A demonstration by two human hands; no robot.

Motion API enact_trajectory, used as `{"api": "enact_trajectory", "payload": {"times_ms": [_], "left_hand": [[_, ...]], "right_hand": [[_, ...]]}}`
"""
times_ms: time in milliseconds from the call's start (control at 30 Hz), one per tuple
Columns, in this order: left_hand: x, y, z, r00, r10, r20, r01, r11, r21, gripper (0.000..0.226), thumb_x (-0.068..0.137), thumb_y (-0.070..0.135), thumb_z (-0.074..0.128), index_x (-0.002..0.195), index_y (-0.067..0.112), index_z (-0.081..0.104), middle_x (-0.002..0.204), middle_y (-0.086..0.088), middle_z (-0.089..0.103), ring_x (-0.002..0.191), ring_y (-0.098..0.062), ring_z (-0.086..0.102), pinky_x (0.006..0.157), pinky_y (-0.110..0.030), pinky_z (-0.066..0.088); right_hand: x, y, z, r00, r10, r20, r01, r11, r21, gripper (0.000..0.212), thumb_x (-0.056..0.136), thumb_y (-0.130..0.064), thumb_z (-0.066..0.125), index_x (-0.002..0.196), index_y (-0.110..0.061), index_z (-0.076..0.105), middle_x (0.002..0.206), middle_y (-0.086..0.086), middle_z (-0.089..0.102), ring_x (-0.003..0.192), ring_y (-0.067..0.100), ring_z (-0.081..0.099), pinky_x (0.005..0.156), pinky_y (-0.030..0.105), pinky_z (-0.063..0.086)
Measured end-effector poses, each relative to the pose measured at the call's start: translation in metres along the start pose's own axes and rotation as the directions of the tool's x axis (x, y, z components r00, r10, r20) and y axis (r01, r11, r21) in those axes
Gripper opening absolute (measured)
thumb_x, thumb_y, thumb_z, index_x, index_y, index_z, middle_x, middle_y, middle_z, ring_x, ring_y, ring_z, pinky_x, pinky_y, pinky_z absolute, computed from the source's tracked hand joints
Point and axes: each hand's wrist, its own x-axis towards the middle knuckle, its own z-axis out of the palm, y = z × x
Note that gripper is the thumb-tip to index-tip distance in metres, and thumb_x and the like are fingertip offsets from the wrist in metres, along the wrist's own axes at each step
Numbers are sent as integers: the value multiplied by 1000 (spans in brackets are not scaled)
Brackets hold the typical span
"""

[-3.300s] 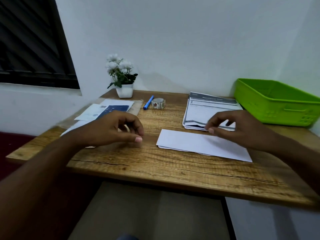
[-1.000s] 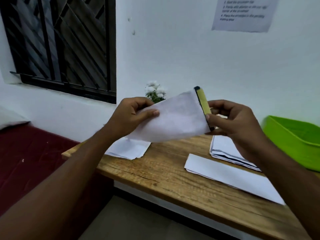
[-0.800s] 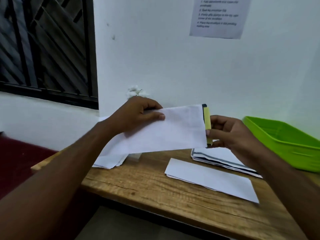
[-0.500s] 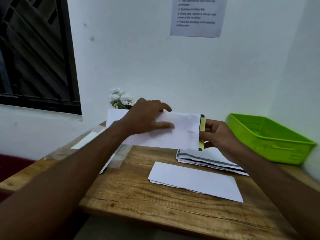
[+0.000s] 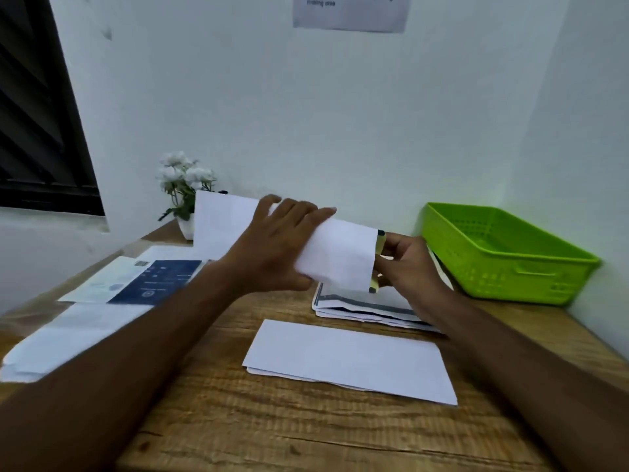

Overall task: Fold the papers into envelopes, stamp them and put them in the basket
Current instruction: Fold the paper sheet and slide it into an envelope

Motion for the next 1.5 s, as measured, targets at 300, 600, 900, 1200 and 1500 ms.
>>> {"api": "enact_trajectory", "payload": {"times_ms": [300,600,900,1200,1500], "left_hand": [[-12,-34,-21,1000,-12,8,12,998,-63,83,58,53,64,132,18,48,119,-4,56,107,-24,48,90,-40,31],[-34,-68,-11,978,-91,189,119,982,-144,74,51,55,65,120,31,52,104,9,59,95,-15,53,79,-34,36],[-38,-73,-12,978,-171,120,195,952,-237,83,48,52,67,124,22,48,114,4,57,100,-19,52,85,-38,41],[-39,-73,-11,977,-192,97,210,946,-248,89,48,56,69,127,24,43,114,4,52,102,-17,47,84,-34,33],[-36,-54,-10,985,-77,153,113,963,-243,93,53,66,65,132,23,40,121,6,49,108,-13,42,90,-33,28]], "right_hand": [[-5,-9,-23,932,40,360,184,804,-565,21,95,-19,50,110,-34,53,81,-9,66,65,14,67,63,36,52],[-24,-24,-2,659,335,673,343,663,-666,75,66,-49,83,132,-37,51,91,-16,58,77,1,52,69,17,43],[-8,-44,-35,889,-107,445,300,870,-391,6,90,-22,68,90,-24,63,78,-6,67,66,-1,60,55,16,42],[5,-18,-50,933,-69,354,263,803,-535,32,84,-43,64,114,-34,58,110,-13,66,100,3,61,82,30,49],[1,-20,-52,842,57,536,298,778,-553,29,94,-30,62,119,-44,62,114,-26,66,101,-3,62,85,24,49]]}}
